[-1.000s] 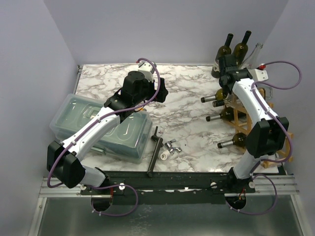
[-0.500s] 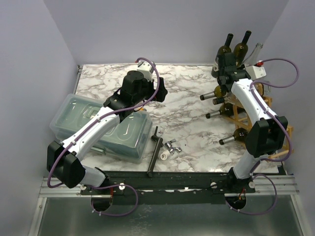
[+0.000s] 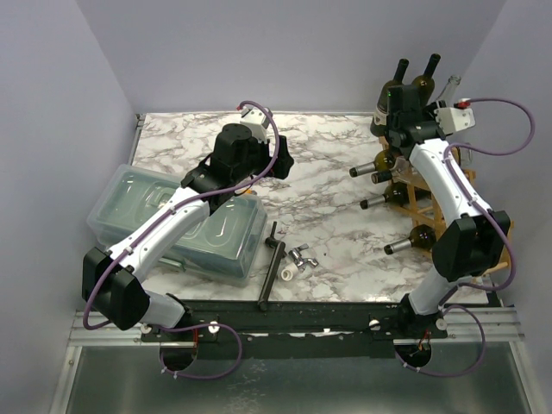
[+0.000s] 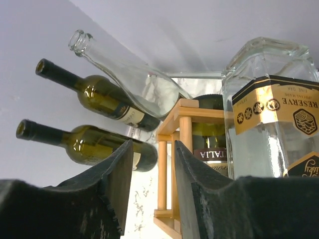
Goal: Put the wine bottle on the wine rack
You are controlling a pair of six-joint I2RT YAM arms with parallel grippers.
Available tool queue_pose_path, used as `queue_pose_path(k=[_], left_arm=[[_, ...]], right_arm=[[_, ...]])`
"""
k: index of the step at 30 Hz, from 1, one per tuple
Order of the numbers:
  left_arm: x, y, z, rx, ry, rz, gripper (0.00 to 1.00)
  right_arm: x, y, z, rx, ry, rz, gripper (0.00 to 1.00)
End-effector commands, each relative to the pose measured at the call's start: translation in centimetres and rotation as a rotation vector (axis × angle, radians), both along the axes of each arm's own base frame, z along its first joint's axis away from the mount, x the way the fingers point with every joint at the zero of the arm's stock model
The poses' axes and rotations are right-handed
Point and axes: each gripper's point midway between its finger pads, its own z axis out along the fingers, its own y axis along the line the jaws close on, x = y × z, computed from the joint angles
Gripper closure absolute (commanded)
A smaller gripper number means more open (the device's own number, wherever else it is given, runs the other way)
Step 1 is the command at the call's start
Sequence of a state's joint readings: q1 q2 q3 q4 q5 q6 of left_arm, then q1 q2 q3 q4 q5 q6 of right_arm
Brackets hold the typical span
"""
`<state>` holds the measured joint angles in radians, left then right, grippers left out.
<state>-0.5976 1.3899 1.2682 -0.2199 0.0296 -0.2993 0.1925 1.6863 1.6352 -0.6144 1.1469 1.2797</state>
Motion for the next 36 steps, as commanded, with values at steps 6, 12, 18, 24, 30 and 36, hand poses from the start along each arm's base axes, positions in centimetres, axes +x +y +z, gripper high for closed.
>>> queue_pose_path(k=[6, 12, 18, 24, 30, 36], left_arm=[[-0.2, -0.4, 2.0, -0.042, -0.021, -0.018, 0.08], [-0.5, -0.5, 2.6, -0.057, -0.026, -0.029, 0.08], [-1.3, -0.6, 3.9, -0.075, -0.051, -0.043, 0.08], [-2.1, -1.2, 4.4, -0.086, -0.056, -0.072, 0.08], [-2.5, -1.0, 5.2, -0.115, -0.099, -0.075, 0.08], [-2.6, -1.4, 5.0, -0.128, -0.109, -0.095, 0.07]], right_arm=[[0.3, 3.5, 6.3, -0.317, 0.051, 0.495, 0.50], [-0.1, 5.9, 8.2, -0.581, 0.076, 0.721, 0.42], [3.1, 6.8, 8.1, -0.577, 0.095, 0.769, 0.38], [8.5, 7.6, 7.1, -0.515, 0.086, 0.814, 0.36], [13.0, 7.4, 5.5, -0.467, 0.119, 0.810, 0.20], [15.8, 6.1, 3.7, -0.509, 0.155, 0.800, 0.03]])
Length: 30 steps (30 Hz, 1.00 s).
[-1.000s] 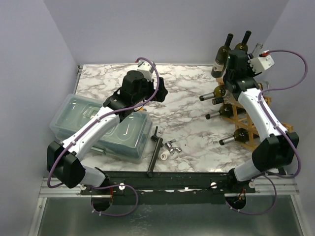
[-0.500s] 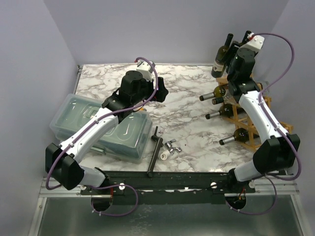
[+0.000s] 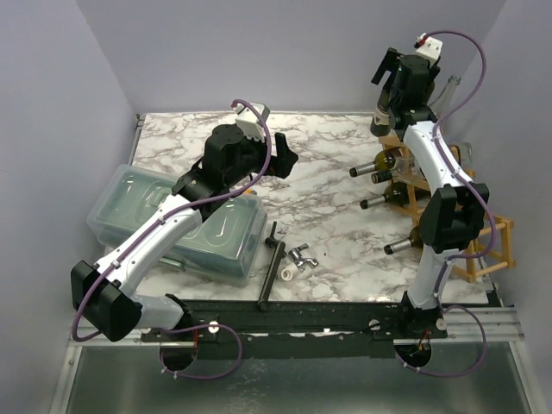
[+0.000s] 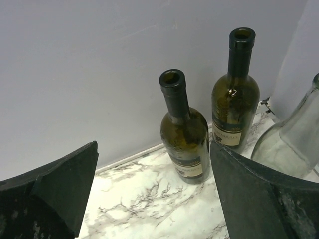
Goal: Put the wine bottle on the wine rack
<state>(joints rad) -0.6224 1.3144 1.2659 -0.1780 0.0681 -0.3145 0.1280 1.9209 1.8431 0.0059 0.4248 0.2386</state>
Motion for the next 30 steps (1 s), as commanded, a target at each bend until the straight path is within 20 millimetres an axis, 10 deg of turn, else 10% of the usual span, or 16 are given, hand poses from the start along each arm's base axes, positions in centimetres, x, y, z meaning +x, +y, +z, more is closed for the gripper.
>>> queue_pose_path(k=[1, 30], left_arm=[[-0.7, -0.6, 0.9, -0.043, -0.033, -0.040, 0.07], [-0.2, -0.5, 0.2, -0.058, -0.040, -0.033, 0.05]], right_arm=[[1.8, -1.3, -0.8, -0.045, 0.007, -0.002, 0.00], [8.7, -4.3, -5.1, -0.153, -0.004, -0.066, 0.07]])
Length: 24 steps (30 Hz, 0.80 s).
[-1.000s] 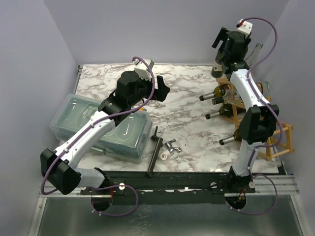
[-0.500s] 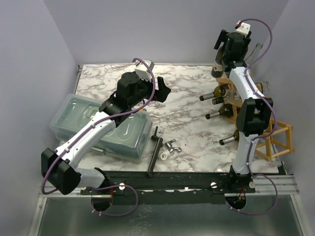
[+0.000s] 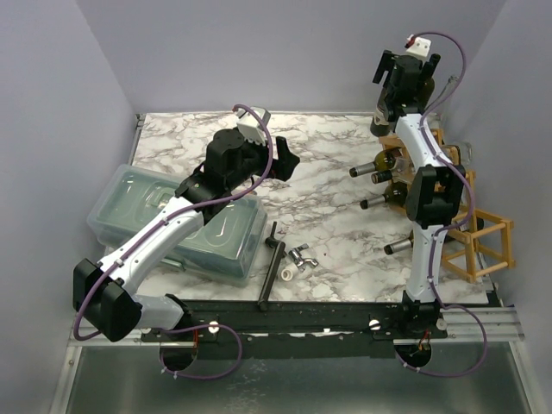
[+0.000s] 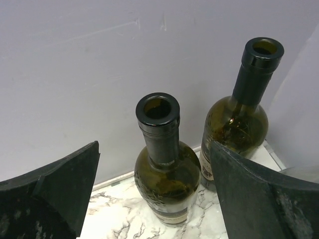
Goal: Put the wine bottle on the wine rack
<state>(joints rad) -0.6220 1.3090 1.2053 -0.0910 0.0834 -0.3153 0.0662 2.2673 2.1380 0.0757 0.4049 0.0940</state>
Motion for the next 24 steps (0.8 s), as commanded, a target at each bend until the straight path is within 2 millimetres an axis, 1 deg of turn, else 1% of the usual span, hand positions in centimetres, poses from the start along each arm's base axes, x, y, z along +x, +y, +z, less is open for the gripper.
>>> queue_pose_path(k=[1, 3, 8, 13, 17, 21, 24], left_arm=[[-0.3, -0.1, 0.9, -0.039, -0.018, -0.019, 0.05], [-0.3, 0.0, 1.0, -0.048, -0.016, -0.017, 0.05], [-0.2, 0.1, 1.1, -0.049, -0.021, -0.015, 0.05], [-0.2, 0.2, 1.0, -0.043, -0.020, -0.012, 0.05], [-0.2, 0.2, 1.0, -0.048, -0.022, -0.010, 0.05], [-0.1, 0.1, 0.9, -0.046, -0.019, -0.011, 0.05], [-0.1, 0.1, 0.8, -0.046, -0.017, -0.013, 0.05]], right_arm=[[0.8, -1.1, 0.2, -0.022, -0.031, -0.033, 0.08], [1.0, -1.4, -0.2, -0.021, -0.031, -0.038, 0.11], [1.7, -1.9, -1.9, -0.003, -0.018, -0.042, 0.14], [2.4, -2.4, -2.7, 0.014, -0.027, -0.059, 0.16], [3.2, -2.3, -2.9, -0.004, -0.038, -0.038, 0.18], [3.7, -2.0, -2.8, -0.024, -0.053, -0.021, 0.23], [3.8, -2.0, -2.8, -0.030, -0.057, -0.020, 0.34]])
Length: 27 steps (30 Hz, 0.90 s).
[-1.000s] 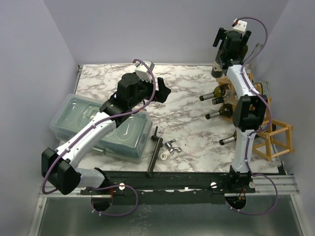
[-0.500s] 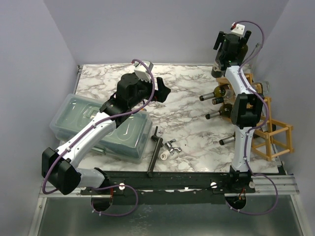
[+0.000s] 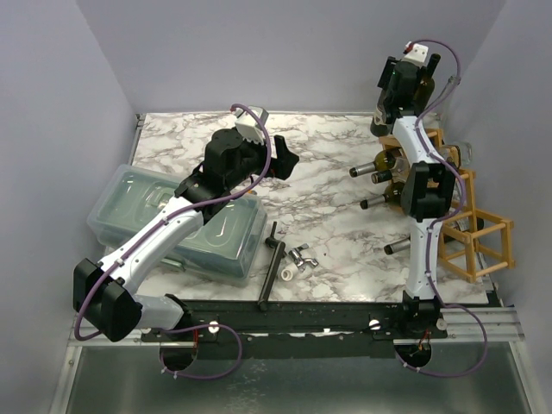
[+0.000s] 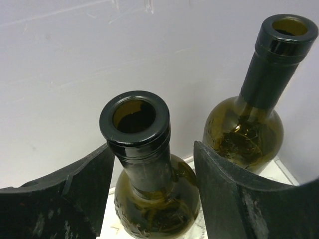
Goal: Put the wine bottle on the wine rack
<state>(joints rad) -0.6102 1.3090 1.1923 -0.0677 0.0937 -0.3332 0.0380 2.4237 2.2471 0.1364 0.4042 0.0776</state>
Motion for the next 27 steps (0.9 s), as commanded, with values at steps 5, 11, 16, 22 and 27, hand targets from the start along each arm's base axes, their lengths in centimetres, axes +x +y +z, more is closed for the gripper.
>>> queue_pose_path(k=[5, 11, 16, 22, 27], left_arm=[[-0.4, -0.1, 0.8, -0.024, -0.017, -0.021, 0.05], [-0.4, -0.1, 0.9, -0.024, -0.017, -0.021, 0.05], [-0.5, -0.1, 1.0, -0.025, -0.017, -0.025, 0.05], [-0.5, -0.1, 1.0, -0.022, -0.013, -0.024, 0.05], [-0.5, -0.2, 1.0, -0.024, -0.009, -0.028, 0.05]], right_arm=[[0.6, 0.1, 0.6, -0.021, -0.038, 0.029, 0.49], [0.3, 1.8, 1.4, -0.017, -0.057, 0.115, 0.74], [-0.7, 3.8, 4.9, 0.034, -0.125, 0.185, 0.89], [-3.6, 7.3, 10.8, 0.143, -0.252, 0.344, 0.99], [-7.1, 11.1, 17.2, 0.228, -0.339, 0.555, 0.99]])
